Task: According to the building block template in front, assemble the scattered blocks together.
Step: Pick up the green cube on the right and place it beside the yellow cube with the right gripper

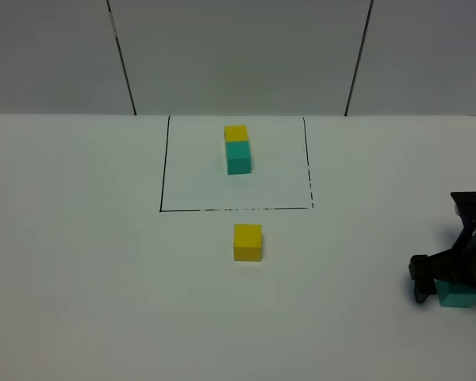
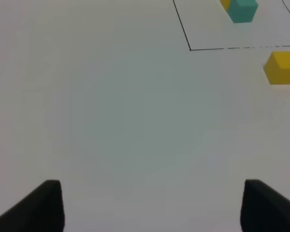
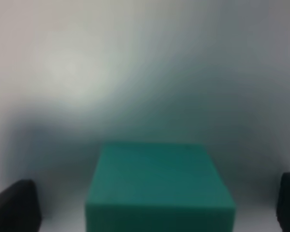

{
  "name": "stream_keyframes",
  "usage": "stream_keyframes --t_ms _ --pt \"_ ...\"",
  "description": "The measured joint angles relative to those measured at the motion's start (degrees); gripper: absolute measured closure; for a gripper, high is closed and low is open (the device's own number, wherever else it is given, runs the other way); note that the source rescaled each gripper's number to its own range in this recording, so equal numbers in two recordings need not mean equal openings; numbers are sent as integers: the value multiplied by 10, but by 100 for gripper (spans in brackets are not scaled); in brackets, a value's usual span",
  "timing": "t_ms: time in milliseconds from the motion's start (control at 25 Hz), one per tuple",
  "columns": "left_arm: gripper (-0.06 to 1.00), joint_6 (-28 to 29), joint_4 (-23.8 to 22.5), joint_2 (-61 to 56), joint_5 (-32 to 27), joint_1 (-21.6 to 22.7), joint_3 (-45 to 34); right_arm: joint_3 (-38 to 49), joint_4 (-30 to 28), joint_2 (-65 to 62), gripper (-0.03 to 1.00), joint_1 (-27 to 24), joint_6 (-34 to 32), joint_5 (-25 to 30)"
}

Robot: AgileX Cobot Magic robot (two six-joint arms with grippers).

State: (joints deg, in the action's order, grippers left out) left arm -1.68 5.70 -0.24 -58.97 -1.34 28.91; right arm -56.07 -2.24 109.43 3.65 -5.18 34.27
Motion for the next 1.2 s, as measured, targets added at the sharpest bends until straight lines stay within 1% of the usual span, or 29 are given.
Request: stream_keyframes --t_ms 200,320,400,480,600,760,880,960,1000,1200 --pt "7 0 0 0 0 0 0 -6 5 10 1 0 -1 7" --pt "7 0 0 0 0 0 0 -7 11 14 4 0 -1 10" --pt "7 0 0 0 0 0 0 -7 13 14 9 0 -1 10" --pt "7 0 0 0 0 0 0 -7 14 14 15 0 -1 10" --pt "7 0 0 0 0 0 0 -8 14 14 26 0 -1 11" --pt "7 0 0 0 0 0 0 -9 14 14 45 0 -2 15" --pt "7 0 0 0 0 0 0 -9 14 14 63 0 -2 20" --pt "7 0 0 0 0 0 0 -10 14 14 78 0 -2 23" --pt "7 0 0 0 0 0 0 -10 14 14 81 0 -2 24" --pt "7 -1 0 0 0 0 0 -17 14 14 81 0 -2 33"
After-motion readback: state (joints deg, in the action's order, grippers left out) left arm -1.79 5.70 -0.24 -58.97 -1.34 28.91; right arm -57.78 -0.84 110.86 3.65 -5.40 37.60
